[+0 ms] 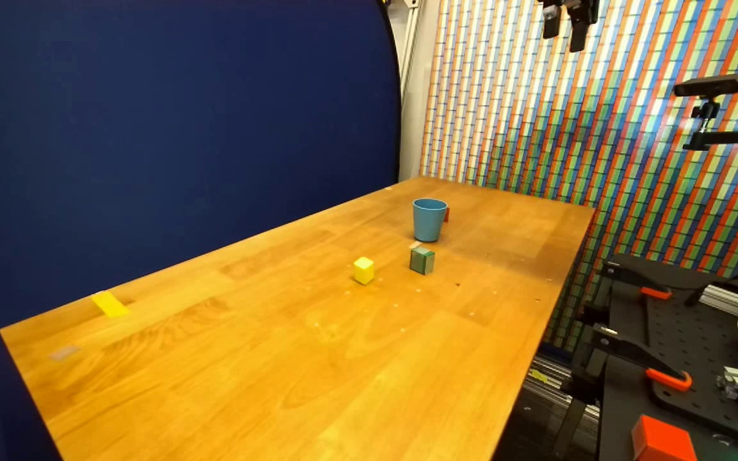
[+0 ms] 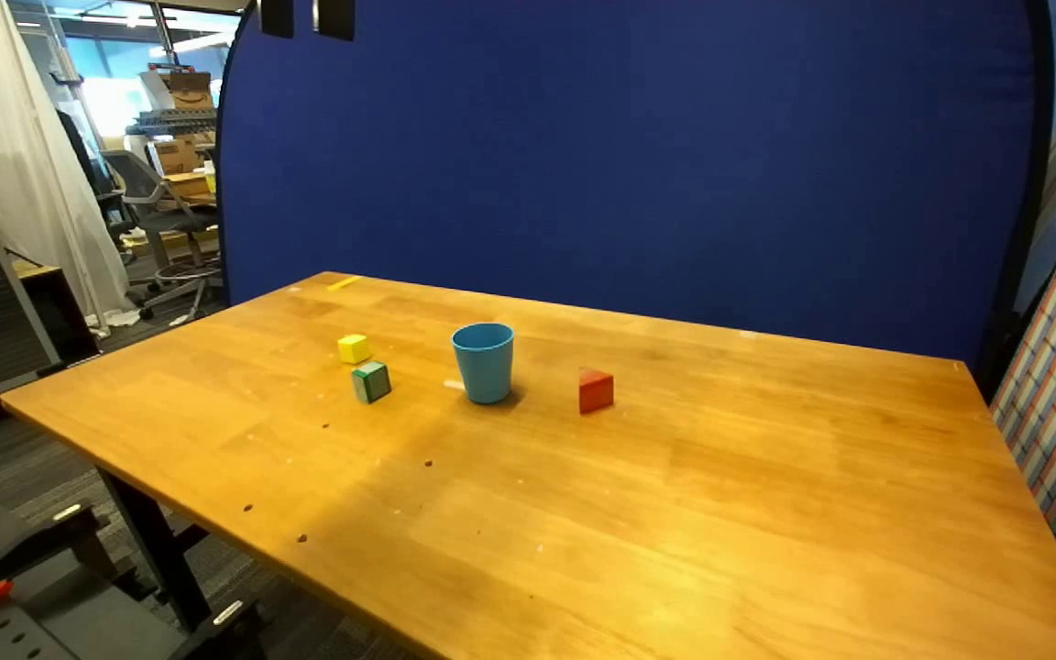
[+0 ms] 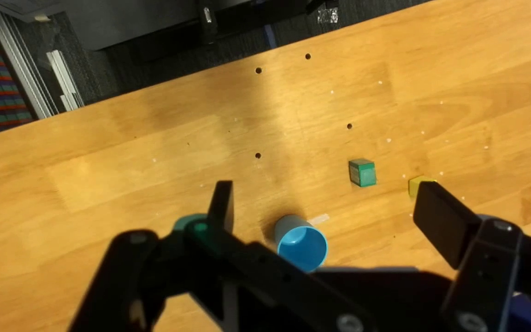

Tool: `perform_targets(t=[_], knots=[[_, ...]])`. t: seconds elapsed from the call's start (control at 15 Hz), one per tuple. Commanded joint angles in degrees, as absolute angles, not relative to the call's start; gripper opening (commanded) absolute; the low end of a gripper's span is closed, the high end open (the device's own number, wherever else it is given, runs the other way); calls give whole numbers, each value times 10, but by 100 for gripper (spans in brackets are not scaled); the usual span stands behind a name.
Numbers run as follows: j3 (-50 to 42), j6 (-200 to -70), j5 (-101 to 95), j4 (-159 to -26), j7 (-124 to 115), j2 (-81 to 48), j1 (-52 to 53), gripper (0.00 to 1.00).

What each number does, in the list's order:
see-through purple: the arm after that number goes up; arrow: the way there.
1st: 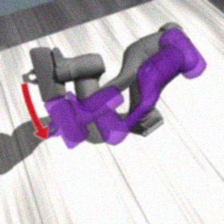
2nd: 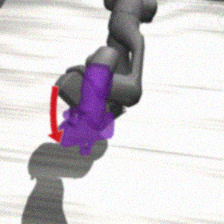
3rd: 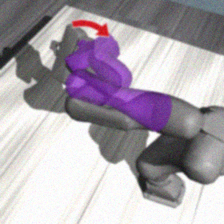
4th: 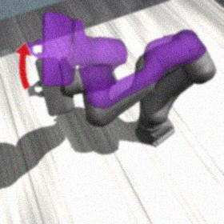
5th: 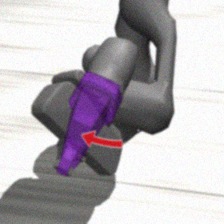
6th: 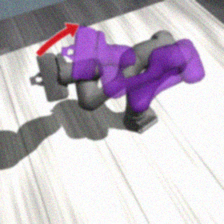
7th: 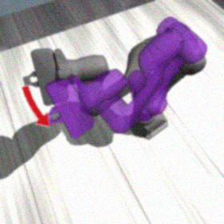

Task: Put the yellow block in the cup

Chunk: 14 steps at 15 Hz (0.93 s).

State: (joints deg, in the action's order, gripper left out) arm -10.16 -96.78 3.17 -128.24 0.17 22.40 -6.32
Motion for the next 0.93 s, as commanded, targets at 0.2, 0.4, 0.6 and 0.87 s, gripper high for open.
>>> perform_targets(t=[0.2,0.4,0.6,0.87], knots=[[15,-1139,25,-1302,-63,97,-4,100],[37,-1217,21,-1305,-72,16,16,100],[39,-1282,22,-1294,-63,-66,27,100],[39,-1333,38,-1265,-45,-158,31,100]])
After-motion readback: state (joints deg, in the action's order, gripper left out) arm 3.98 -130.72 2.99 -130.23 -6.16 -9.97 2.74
